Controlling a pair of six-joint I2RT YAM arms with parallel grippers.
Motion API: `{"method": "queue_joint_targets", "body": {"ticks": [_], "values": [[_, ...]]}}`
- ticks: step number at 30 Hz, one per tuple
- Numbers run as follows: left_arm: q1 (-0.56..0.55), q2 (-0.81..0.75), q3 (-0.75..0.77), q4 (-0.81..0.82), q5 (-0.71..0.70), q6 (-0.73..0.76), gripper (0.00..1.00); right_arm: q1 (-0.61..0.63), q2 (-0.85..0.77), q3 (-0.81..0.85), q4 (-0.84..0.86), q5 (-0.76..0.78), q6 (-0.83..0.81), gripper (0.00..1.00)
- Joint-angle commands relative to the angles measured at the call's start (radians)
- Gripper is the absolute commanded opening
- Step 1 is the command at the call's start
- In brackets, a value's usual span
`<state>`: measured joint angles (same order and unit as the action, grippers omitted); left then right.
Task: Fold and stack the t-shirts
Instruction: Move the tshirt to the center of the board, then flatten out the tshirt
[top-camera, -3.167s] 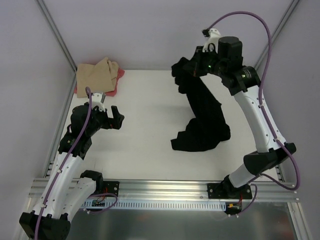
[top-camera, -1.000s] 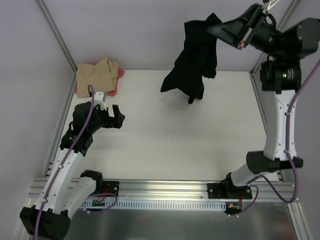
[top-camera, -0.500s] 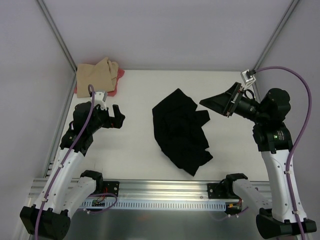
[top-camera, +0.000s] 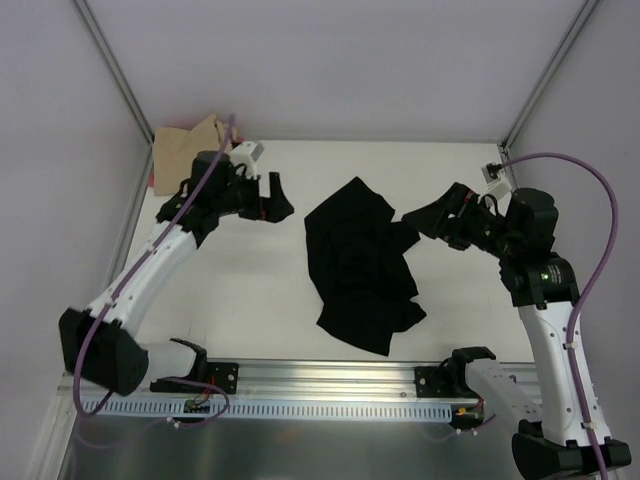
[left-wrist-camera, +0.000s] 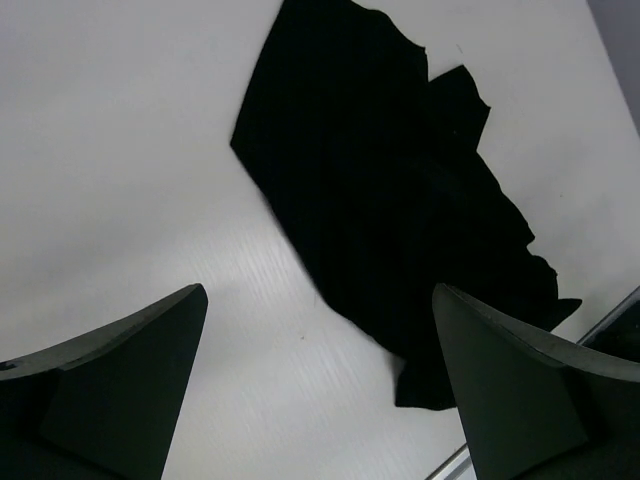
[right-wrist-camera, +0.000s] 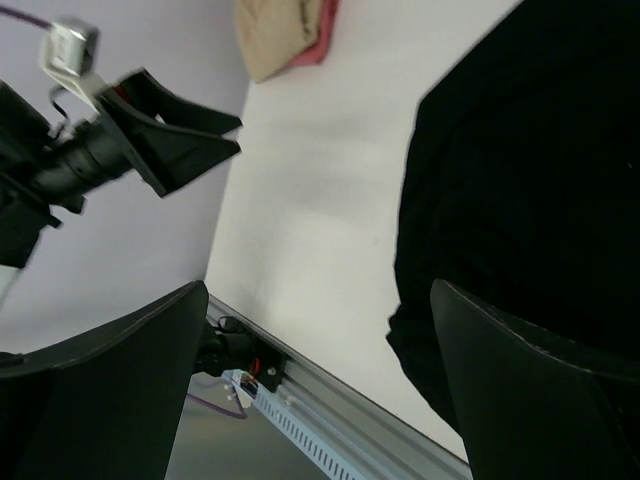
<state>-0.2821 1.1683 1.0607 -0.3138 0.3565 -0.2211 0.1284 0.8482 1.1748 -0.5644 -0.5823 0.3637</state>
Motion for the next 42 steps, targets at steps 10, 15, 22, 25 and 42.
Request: {"method": "queue_joint_targets", "body": {"ticks": [10, 15, 22, 25, 42], "values": [[-0.282, 1.004, 1.066, -0.437, -0.290, 0.115, 0.97, -0.004, -0.112, -0.358, 0.126, 0.041, 0.031, 1.00], [-0.321, 1.266, 1.411, -0.460, -0.344, 0.105, 0.98, -0.004, -0.191, -0.461, 0.110, 0.044, 0.009, 0.99], [-0.385, 1.320, 1.296, -0.366, -0.251, 0.080, 0.93, -0.006, -0.233, -0.541, 0.089, 0.018, -0.035, 0.99], [-0.422, 1.346, 1.289, -0.386, -0.274, 0.094, 0.92, -0.004, -0.236, -0.546, 0.083, 0.006, -0.045, 0.99], [-0.436, 1.132, 0.914, -0.233, -0.461, 0.103, 0.00, -0.006, -0.281, -0.576, 0.031, 0.009, -0.048, 1.00]]}}
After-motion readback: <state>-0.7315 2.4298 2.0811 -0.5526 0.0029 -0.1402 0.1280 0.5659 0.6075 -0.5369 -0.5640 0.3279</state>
